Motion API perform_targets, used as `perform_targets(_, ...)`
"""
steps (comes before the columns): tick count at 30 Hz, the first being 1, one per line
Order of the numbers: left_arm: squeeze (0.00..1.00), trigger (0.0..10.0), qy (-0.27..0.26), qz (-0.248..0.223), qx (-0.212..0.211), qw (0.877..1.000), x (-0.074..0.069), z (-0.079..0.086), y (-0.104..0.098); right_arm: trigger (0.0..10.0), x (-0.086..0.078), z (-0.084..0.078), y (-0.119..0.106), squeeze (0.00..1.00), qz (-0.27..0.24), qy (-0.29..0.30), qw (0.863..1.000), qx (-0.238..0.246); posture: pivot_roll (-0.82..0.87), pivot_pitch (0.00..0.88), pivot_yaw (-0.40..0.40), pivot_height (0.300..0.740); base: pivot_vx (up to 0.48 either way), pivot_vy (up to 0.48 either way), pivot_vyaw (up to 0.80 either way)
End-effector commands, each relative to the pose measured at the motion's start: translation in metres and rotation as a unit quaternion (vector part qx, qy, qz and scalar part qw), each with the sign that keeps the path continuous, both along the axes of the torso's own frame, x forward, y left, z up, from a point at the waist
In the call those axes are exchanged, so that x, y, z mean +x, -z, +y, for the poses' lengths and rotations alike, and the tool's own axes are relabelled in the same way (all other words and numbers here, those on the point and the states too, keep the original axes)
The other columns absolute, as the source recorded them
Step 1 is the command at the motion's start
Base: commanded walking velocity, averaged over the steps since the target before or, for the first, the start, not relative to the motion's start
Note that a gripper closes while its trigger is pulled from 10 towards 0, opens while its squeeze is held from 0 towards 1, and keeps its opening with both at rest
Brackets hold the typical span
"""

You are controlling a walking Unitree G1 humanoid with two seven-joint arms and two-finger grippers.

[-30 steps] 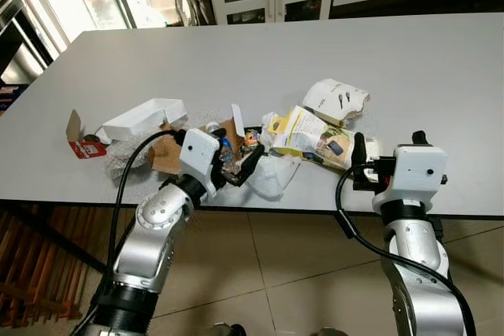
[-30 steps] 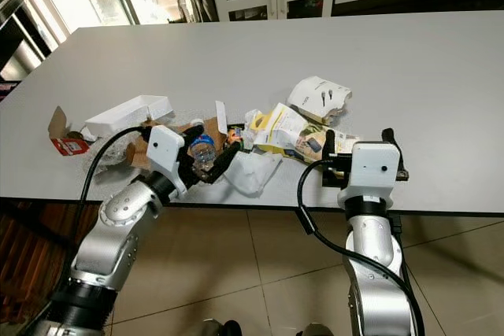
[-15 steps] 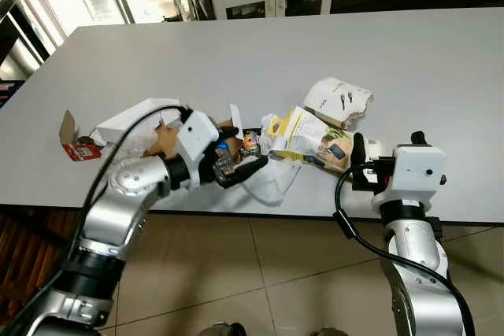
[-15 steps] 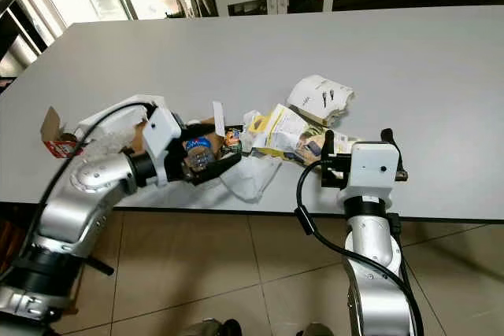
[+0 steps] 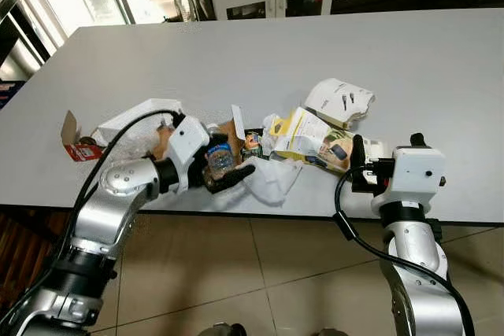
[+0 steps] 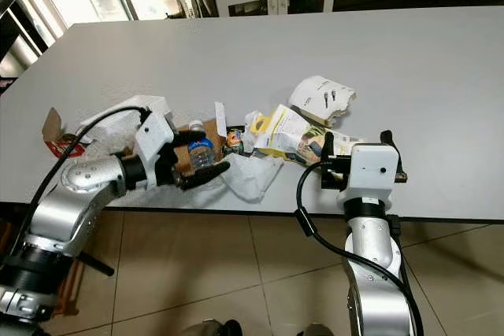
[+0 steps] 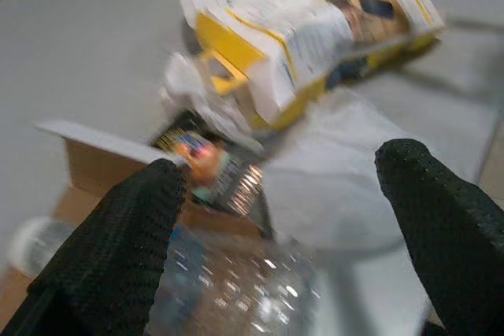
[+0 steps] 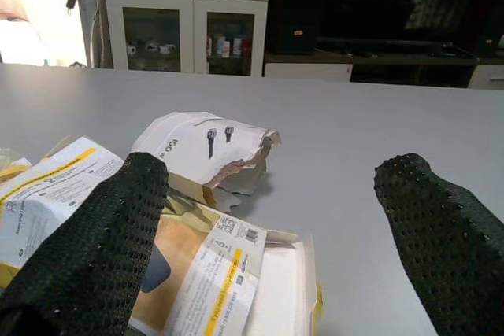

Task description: Picking trash to rubbish bin

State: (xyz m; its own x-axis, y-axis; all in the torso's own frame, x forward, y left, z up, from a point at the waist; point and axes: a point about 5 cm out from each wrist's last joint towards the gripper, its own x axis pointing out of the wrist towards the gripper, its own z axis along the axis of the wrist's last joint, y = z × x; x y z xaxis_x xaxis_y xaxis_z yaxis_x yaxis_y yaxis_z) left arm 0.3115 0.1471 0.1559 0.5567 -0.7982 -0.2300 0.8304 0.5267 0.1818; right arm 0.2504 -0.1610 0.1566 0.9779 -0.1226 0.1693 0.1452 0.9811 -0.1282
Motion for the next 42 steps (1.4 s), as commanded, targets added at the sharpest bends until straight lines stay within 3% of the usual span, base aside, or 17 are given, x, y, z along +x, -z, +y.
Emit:
perform_targets(1, 0.00, 10.0, 0.009, -0.003, 0.009, 1.000, -0.001, 0.000, 0.000, 10.0, 0.000, 0.000, 0.003, 0.00, 0.011, 0.000, 1.000, 0.015, -0.09, 0.105, 0.117, 0.740, 0.000, 0.000, 0.00)
perform_targets(5, 0.00, 10.0, 0.008, -0.003, 0.006, 1.000, -0.001, -0.001, -0.001, 10.0, 0.002, -0.004, 0.006, 0.00, 0.025, 0.014, 0.998, 0.057, -0.09, 0.103, 0.116, 0.740, 0.000, 0.000, 0.00)
perform_targets(8, 0.00, 10.0, 0.010, -0.002, 0.007, 1.000, -0.002, 0.000, 0.000, 10.0, 0.006, -0.013, 0.011, 0.00, 0.045, 0.027, 0.992, 0.117, -0.08, 0.110, 0.119, 0.740, 0.000, 0.000, 0.00)
perform_targets(16, 0.00, 10.0, 0.005, -0.001, 0.007, 1.000, -0.002, 0.005, -0.003, 10.0, 0.014, -0.019, 0.015, 0.00, 0.062, 0.018, 0.986, 0.155, -0.06, 0.126, 0.125, 0.740, 0.000, 0.000, 0.00)
perform_targets(23, 0.00, 10.0, 0.003, 0.000, 0.014, 1.000, -0.005, 0.010, -0.005, 10.0, 0.020, -0.011, 0.024, 0.00, 0.092, -0.014, 0.972, 0.215, -0.03, 0.140, 0.133, 0.740, 0.000, 0.000, 0.00)
perform_targets(32, 0.00, 10.0, 0.006, 0.000, 0.020, 1.000, -0.008, 0.013, -0.009, 10.0, 0.022, 0.008, 0.032, 0.00, 0.117, -0.080, 0.962, 0.234, -0.02, 0.149, 0.136, 0.740, 0.000, 0.000, 0.00)
perform_targets(42, 0.00, 10.0, 0.007, 0.004, 0.022, 1.000, -0.010, 0.014, -0.008, 10.0, 0.023, 0.008, 0.024, 0.00, 0.100, -0.093, 0.965, 0.224, -0.02, 0.151, 0.134, 0.740, 0.000, 0.000, 0.00)
